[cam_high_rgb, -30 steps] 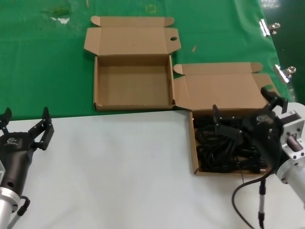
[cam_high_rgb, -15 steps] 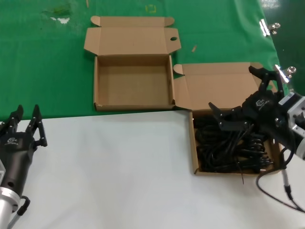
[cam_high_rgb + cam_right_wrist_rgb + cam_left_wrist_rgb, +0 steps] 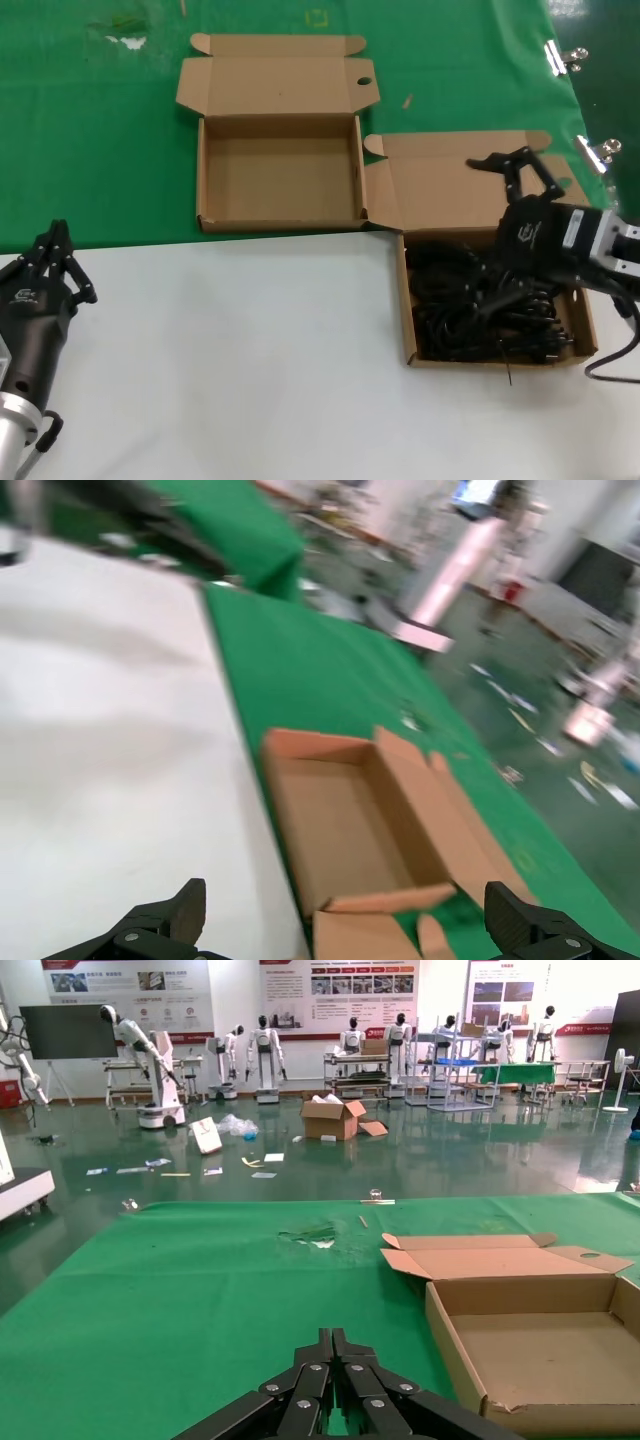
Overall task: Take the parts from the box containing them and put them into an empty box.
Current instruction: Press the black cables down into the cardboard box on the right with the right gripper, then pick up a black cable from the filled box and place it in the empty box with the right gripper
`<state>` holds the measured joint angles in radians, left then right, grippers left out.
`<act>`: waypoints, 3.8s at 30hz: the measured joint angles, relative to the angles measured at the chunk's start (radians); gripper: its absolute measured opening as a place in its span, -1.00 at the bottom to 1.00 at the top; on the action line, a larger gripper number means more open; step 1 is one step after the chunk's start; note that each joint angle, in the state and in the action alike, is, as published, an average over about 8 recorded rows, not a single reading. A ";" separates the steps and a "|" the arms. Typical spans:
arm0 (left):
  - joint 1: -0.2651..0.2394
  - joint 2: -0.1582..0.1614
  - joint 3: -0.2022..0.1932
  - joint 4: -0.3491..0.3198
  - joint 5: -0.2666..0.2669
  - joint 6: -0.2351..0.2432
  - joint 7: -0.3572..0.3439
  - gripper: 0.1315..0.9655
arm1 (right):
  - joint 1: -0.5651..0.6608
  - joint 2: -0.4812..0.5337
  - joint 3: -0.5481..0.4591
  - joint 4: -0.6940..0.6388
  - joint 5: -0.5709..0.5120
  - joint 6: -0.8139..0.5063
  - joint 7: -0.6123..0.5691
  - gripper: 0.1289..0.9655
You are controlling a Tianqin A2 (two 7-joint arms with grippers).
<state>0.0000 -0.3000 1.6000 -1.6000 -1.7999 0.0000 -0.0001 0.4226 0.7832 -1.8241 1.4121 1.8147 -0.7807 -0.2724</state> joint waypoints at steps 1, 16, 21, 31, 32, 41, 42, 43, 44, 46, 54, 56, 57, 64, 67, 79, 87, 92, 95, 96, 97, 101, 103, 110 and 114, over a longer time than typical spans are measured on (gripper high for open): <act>0.000 0.000 0.000 0.000 0.000 0.000 0.000 -0.93 | 0.018 0.001 -0.008 -0.011 -0.004 -0.028 -0.023 1.00; 0.000 0.000 0.000 0.000 0.000 0.000 0.000 -0.98 | 0.386 -0.075 -0.175 -0.358 -0.147 -0.381 -0.511 1.00; 0.000 0.000 0.000 0.000 0.000 0.000 0.000 -0.98 | 0.507 -0.121 -0.223 -0.523 -0.206 -0.444 -0.717 1.00; 0.000 0.000 0.000 0.000 0.000 0.000 0.000 -0.98 | 0.655 -0.183 -0.296 -0.730 -0.295 -0.534 -0.918 1.00; 0.000 0.000 0.000 0.000 0.000 0.000 0.000 -0.98 | 0.662 -0.187 -0.302 -0.740 -0.302 -0.540 -0.927 1.00; 0.000 0.000 0.000 0.000 0.000 0.000 0.000 -0.98 | 0.703 -0.205 -0.337 -0.808 -0.354 -0.571 -0.984 1.00; 0.000 0.000 0.000 0.000 0.000 0.000 0.000 -0.98 | 0.704 -0.205 -0.339 -0.812 -0.358 -0.571 -0.987 1.00; 0.000 0.000 0.000 0.000 0.000 0.000 0.000 -0.98 | 0.705 -0.205 -0.340 -0.816 -0.362 -0.571 -0.989 1.00; 0.000 0.000 0.000 0.000 0.000 0.000 0.000 -0.98 | 0.705 -0.204 -0.341 -0.818 -0.366 -0.570 -0.991 1.00; 0.000 0.000 0.000 0.000 0.000 0.000 0.000 -0.98 | 0.703 -0.203 -0.342 -0.819 -0.371 -0.569 -0.992 1.00; 0.000 0.000 0.000 0.000 0.000 0.000 0.000 -0.98 | 0.681 -0.195 -0.341 -0.814 -0.382 -0.559 -0.992 1.00; 0.000 0.000 0.000 0.000 0.000 0.000 0.000 -0.98 | 0.680 -0.197 -0.341 -0.826 -0.385 -0.556 -1.001 1.00; 0.000 0.000 0.000 0.000 0.000 0.000 0.000 -0.98 | 0.681 -0.198 -0.341 -0.834 -0.386 -0.555 -1.006 1.00; 0.000 0.000 0.000 0.000 0.000 0.000 0.000 -0.98 | 0.712 -0.222 -0.338 -0.936 -0.397 -0.538 -1.062 0.97; 0.000 0.000 0.000 0.000 0.000 0.000 0.000 -0.98 | 0.727 -0.234 -0.336 -0.981 -0.401 -0.531 -1.086 0.94; 0.000 0.000 0.000 0.000 0.000 0.000 0.000 -0.98 | 0.765 -0.279 -0.326 -1.114 -0.414 -0.503 -1.155 0.65; 0.000 0.000 0.000 0.000 0.000 0.000 0.000 -0.98 | 0.791 -0.305 -0.324 -1.179 -0.428 -0.490 -1.182 0.31; 0.000 0.000 0.000 0.000 0.000 0.000 0.000 -0.98 | 0.795 -0.305 -0.327 -1.173 -0.439 -0.490 -1.166 0.19; 0.000 0.000 0.000 0.000 0.000 0.000 0.000 -0.98 | 0.783 -0.291 -0.330 -1.132 -0.444 -0.497 -1.131 0.00; 0.000 0.000 0.000 0.000 0.000 0.000 0.000 -0.98 | 0.777 -0.285 -0.331 -1.113 -0.446 -0.501 -1.114 -0.06; 0.000 0.000 0.000 0.000 0.000 0.000 0.000 -0.98 | 0.769 -0.277 -0.332 -1.090 -0.447 -0.505 -1.094 -0.12; 0.000 0.000 0.000 0.000 0.000 0.000 0.000 -0.98 | 0.729 -0.237 -0.338 -0.983 -0.453 -0.528 -0.992 -0.29; 0.000 0.000 0.000 0.000 0.000 0.000 0.000 -0.98 | 0.708 -0.217 -0.341 -0.928 -0.455 -0.541 -0.936 -0.40; 0.000 0.000 0.000 0.000 0.000 0.000 0.000 -0.98 | 0.658 -0.167 -0.349 -0.793 -0.457 -0.573 -0.788 -0.69; 0.000 0.000 0.000 0.000 0.000 0.000 0.000 -0.98 | 0.655 -0.167 -0.351 -0.785 -0.457 -0.568 -0.780 -0.81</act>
<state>0.0000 -0.3000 1.6000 -1.6000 -1.7996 0.0000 -0.0004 1.0775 0.6163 -2.1751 0.6266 1.3579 -1.3486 -1.0523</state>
